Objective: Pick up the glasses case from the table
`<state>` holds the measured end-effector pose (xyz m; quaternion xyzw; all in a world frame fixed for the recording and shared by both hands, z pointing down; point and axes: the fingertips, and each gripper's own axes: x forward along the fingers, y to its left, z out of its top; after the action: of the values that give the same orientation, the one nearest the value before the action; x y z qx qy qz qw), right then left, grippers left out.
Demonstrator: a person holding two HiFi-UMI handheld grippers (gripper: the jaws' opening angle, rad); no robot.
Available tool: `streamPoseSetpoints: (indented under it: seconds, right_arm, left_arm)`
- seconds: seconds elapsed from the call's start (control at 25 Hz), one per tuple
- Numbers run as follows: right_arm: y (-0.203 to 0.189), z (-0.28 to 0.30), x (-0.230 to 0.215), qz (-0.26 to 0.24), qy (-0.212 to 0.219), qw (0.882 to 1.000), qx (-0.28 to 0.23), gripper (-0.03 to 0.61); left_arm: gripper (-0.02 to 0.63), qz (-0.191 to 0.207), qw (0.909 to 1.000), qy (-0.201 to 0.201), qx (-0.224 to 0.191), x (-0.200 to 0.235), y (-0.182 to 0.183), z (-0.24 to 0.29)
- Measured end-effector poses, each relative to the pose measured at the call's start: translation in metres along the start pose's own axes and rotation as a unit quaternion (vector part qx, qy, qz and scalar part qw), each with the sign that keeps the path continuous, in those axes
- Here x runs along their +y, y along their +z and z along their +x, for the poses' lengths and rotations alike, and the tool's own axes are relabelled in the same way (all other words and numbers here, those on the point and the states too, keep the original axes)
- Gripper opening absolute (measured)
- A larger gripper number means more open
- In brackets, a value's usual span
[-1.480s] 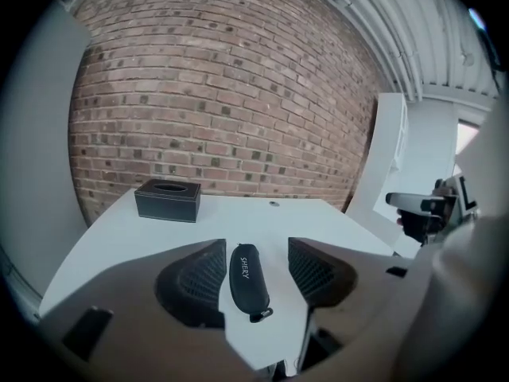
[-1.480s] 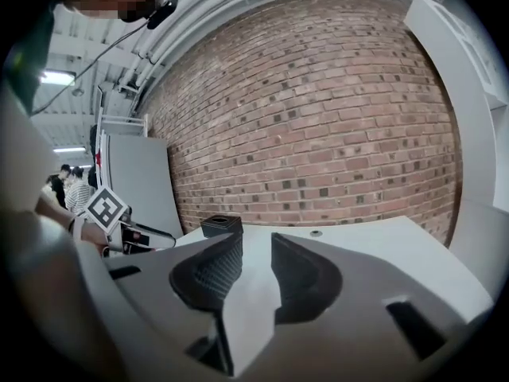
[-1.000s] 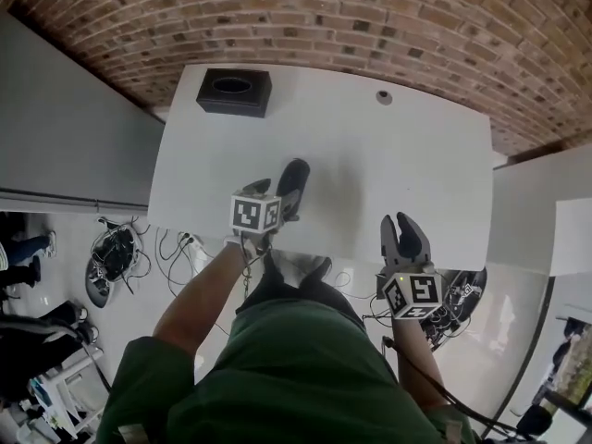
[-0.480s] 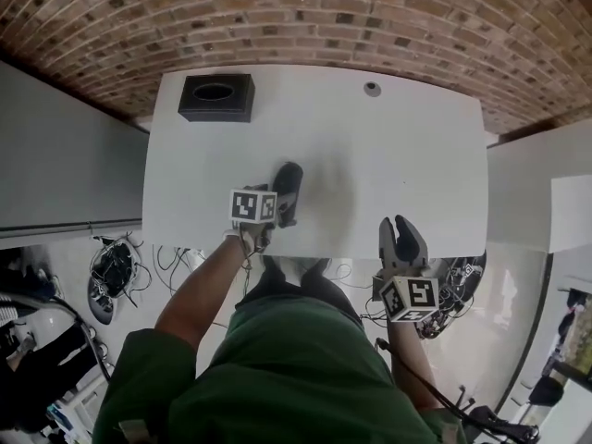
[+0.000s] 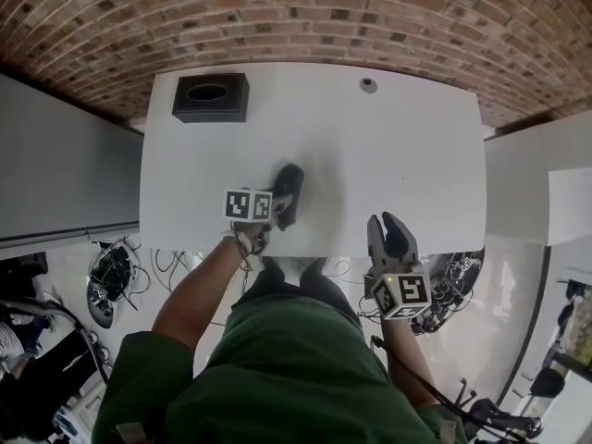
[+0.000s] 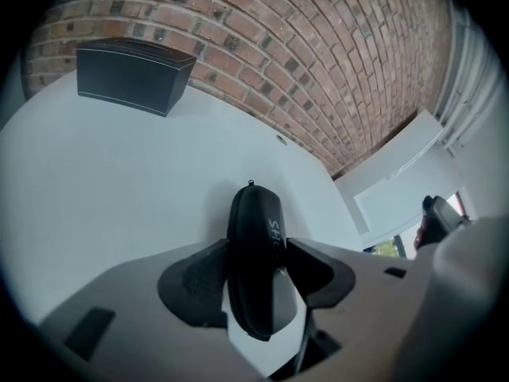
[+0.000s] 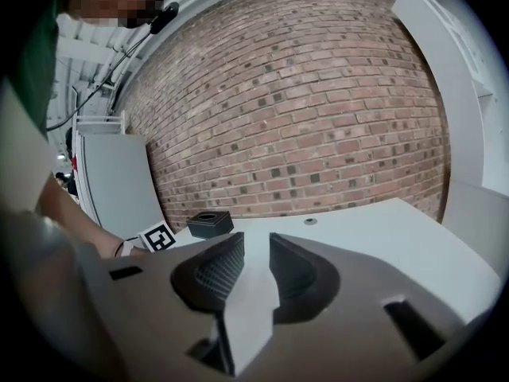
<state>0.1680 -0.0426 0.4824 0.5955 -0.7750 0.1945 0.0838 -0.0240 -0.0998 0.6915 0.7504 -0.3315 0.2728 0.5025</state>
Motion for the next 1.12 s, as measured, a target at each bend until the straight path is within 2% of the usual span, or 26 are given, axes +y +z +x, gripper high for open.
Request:
streamPoseSetpoints:
  seconds: [0.2,0.28,0.36,0.44,0.56,0.84,1.0,1.12]
  right_arm:
    - [0.001,0.003,0.007,-0.003,0.01,1.0,0.006,0.094]
    - [0.001,0.004,0.01,-0.002,0.012,1.0,0.006,0.091]
    - [0.001,0.005,0.011,-0.001,0.012,1.0,0.006,0.087]
    - [-0.001,0.002,0.011,0.001,0.011,1.0,0.006,0.086]
    - [-0.004,-0.004,0.007,0.006,0.007,1.0,0.006,0.081]
    - [-0.012,-0.014,0.0,0.039,0.006,0.999,0.003,0.072]
    - [-0.013,-0.015,-0.004,0.036,0.005,0.999,0.006,0.071]
    - [-0.014,-0.015,-0.005,0.032,0.005,0.999,0.01,0.067]
  left_arm:
    - [0.225,-0.002,1.0,0.002,0.002,-0.003,-0.006,-0.002]
    - [0.243,0.008,0.9999,0.01,0.008,-0.004,-0.006,0.0]
    - [0.302,0.021,0.9993,0.017,0.024,-0.004,-0.009,0.005]
    - [0.307,0.032,0.9982,0.031,0.041,-0.003,-0.014,0.009]
    - [0.298,0.023,0.9981,0.036,0.044,-0.001,-0.016,0.014]
    - [0.281,-0.026,0.9995,0.002,0.02,-0.003,-0.015,0.013]
    - [0.281,-0.072,0.9961,-0.05,-0.017,-0.016,-0.007,0.011]
    - [0.281,-0.082,0.9929,-0.078,-0.035,-0.027,-0.002,0.005]
